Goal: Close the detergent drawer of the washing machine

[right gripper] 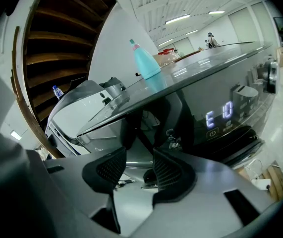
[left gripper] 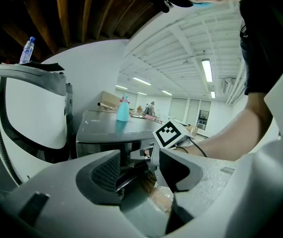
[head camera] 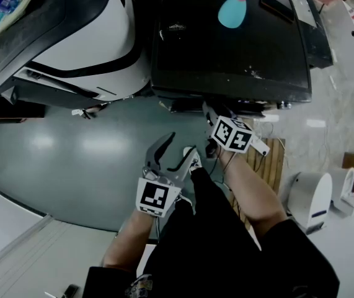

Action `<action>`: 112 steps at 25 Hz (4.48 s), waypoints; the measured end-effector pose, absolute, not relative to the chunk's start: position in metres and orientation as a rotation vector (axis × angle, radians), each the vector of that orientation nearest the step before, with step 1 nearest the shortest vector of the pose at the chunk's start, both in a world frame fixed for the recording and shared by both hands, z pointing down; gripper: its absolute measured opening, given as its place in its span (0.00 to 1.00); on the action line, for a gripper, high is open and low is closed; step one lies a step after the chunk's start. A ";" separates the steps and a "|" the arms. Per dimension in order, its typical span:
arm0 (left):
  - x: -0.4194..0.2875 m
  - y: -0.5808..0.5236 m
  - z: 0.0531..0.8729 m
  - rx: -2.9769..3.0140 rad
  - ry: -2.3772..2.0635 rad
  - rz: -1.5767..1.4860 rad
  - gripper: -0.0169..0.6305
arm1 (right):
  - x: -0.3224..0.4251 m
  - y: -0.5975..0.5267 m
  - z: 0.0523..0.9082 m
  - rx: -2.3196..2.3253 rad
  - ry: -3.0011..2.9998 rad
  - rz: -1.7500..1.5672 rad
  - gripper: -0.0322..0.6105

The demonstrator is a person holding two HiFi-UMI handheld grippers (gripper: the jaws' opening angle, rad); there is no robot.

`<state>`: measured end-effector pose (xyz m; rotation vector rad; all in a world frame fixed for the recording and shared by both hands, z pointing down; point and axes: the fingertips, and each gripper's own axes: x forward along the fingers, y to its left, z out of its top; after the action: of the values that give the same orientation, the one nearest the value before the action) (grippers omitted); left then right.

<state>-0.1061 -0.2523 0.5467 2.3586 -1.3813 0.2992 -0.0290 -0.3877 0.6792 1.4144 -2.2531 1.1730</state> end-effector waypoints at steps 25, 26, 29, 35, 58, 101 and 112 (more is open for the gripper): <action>-0.158 -0.148 0.443 2.397 -1.619 0.141 0.03 | -0.066 -0.281 0.482 1.141 -2.763 0.604 0.05; -0.162 -0.139 0.438 2.397 -1.633 0.135 0.03 | -0.069 -0.270 0.472 1.125 -2.781 0.569 0.05; -0.173 -0.114 0.422 2.417 -1.686 0.093 0.03 | -0.076 -0.235 0.445 1.084 -2.828 0.467 0.05; -0.199 -0.064 0.395 2.372 -1.781 0.051 0.03 | -0.082 -0.168 0.401 1.026 -2.895 0.321 0.05; -0.097 0.004 0.386 2.468 -1.626 0.122 0.03 | 0.002 -0.054 0.369 1.035 -2.921 0.273 0.05; 0.122 0.100 0.399 2.350 -1.793 0.126 0.03 | 0.192 0.045 0.381 0.725 -2.991 0.250 0.05; 0.115 0.095 0.399 2.337 -1.806 0.125 0.03 | 0.185 0.040 0.383 0.718 -2.994 0.271 0.05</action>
<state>0.1145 0.0953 0.3993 2.3373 -1.8058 0.1253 0.1848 0.0400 0.3834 0.7176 -2.9938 0.2706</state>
